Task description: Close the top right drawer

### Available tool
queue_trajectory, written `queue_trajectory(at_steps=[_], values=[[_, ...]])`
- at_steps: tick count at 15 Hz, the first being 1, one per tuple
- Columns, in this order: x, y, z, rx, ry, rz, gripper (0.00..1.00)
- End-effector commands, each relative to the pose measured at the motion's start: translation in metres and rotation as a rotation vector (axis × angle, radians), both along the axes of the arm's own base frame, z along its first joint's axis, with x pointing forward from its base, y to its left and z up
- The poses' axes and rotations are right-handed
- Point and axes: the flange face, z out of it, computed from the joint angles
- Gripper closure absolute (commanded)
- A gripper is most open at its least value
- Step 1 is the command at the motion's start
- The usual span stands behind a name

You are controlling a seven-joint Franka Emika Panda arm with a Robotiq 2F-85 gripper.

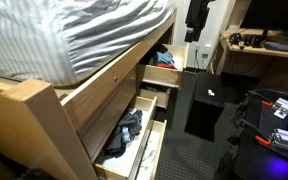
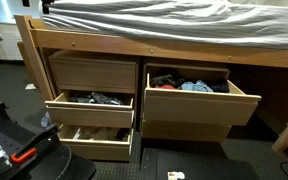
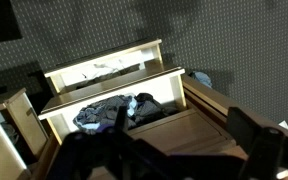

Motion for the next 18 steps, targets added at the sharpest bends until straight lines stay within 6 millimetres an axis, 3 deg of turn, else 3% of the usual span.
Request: queue_trajectory(at_steps=[1, 3, 4, 5, 6, 9, 10, 11, 13, 16, 18], values=[[0.0, 0.0, 0.0, 0.0, 0.001, 0.0, 0.0], [-0.022, -0.035, -0.014, 0.01, -0.018, -0.141, 0.0], [-0.031, -0.043, -0.022, 0.011, -0.025, -0.199, 0.0], [-0.043, -0.042, -0.031, 0.037, -0.026, -0.215, 0.0], [-0.013, -0.03, -0.019, 0.008, -0.003, -0.152, 0.0], [-0.035, -0.04, -0.034, 0.021, -0.007, -0.191, 0.0], [-0.035, -0.025, -0.034, -0.022, -0.037, -0.172, 0.0], [-0.027, -0.026, -0.036, -0.024, -0.026, -0.18, 0.0], [-0.003, -0.058, -0.047, -0.021, -0.015, -0.352, 0.0], [0.033, -0.13, -0.055, -0.03, -0.041, -0.525, 0.0], [0.064, -0.161, -0.051, -0.036, -0.063, -0.646, 0.0]])
